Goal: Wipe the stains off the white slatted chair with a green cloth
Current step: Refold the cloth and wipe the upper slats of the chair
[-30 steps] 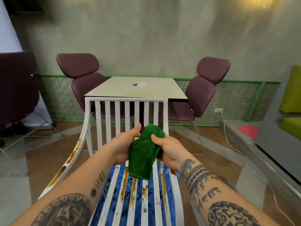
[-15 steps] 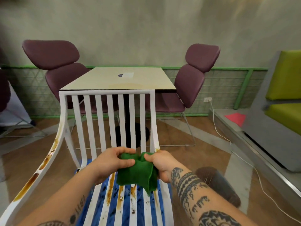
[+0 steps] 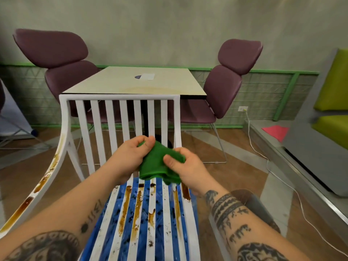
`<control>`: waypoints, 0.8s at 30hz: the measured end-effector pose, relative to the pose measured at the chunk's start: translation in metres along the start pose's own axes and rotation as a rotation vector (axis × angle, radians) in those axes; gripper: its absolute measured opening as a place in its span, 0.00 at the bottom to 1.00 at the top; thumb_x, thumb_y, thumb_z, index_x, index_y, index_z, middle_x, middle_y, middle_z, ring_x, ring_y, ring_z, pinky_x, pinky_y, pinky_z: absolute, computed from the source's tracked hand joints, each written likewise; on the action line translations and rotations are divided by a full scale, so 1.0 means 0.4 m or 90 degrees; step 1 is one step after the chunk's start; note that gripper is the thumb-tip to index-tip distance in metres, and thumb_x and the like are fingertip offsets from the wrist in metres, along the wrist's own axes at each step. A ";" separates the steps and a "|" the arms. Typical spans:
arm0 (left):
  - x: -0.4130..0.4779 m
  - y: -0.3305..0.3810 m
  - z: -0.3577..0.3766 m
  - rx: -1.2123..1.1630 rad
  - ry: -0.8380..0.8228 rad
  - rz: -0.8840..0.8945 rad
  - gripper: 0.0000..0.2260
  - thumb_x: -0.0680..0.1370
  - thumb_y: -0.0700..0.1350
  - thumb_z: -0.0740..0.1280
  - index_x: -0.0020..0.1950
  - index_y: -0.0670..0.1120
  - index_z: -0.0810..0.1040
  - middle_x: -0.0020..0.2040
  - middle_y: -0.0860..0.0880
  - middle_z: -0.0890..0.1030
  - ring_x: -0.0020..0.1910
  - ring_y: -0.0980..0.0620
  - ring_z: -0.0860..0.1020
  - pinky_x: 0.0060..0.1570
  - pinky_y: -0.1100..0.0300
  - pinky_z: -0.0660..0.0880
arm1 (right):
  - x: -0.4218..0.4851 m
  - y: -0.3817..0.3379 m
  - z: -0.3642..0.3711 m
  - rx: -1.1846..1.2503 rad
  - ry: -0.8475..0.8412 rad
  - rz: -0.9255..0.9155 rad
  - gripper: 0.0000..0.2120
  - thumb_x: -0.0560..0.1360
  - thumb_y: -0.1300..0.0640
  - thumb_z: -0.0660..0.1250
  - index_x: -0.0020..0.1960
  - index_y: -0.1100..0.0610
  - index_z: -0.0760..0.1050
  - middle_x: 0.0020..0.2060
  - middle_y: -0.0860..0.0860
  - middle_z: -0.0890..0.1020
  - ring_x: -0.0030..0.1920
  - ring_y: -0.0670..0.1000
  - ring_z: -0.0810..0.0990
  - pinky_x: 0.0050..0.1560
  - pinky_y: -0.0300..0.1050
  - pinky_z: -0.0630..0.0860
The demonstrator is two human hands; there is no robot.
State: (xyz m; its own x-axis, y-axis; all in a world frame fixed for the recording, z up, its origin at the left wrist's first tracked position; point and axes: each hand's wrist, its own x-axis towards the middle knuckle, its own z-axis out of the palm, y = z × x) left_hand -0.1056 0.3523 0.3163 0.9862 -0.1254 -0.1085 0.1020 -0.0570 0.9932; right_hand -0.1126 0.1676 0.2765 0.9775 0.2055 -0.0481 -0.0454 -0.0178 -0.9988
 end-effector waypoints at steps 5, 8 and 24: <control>0.085 -0.035 0.117 -0.142 0.015 -0.062 0.10 0.80 0.43 0.69 0.60 0.42 0.78 0.55 0.41 0.85 0.52 0.42 0.85 0.43 0.49 0.84 | 0.084 -0.011 -0.096 0.073 0.294 -0.047 0.14 0.72 0.54 0.78 0.55 0.53 0.77 0.50 0.52 0.85 0.50 0.54 0.86 0.50 0.54 0.85; 0.149 -0.081 0.197 -0.215 0.118 -0.099 0.09 0.80 0.41 0.70 0.58 0.40 0.77 0.52 0.39 0.85 0.49 0.41 0.85 0.44 0.48 0.84 | 0.115 0.025 -0.114 -0.019 0.270 -0.061 0.22 0.76 0.44 0.72 0.67 0.49 0.74 0.61 0.49 0.80 0.57 0.49 0.82 0.54 0.46 0.82; 0.305 -0.295 0.175 -0.119 0.088 -0.281 0.07 0.84 0.49 0.63 0.60 0.55 0.78 0.60 0.50 0.80 0.54 0.47 0.80 0.48 0.51 0.81 | 0.276 0.241 -0.221 -0.478 0.167 -0.006 0.18 0.82 0.47 0.62 0.69 0.52 0.75 0.59 0.48 0.70 0.54 0.47 0.75 0.57 0.42 0.72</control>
State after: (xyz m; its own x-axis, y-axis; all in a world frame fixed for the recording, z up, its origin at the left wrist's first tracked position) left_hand -0.0065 0.2744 0.1829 0.8501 0.0036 -0.5266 0.5234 0.1042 0.8457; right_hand 0.0093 0.1023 0.1754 0.9980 -0.0268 0.0574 0.0230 -0.6908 -0.7226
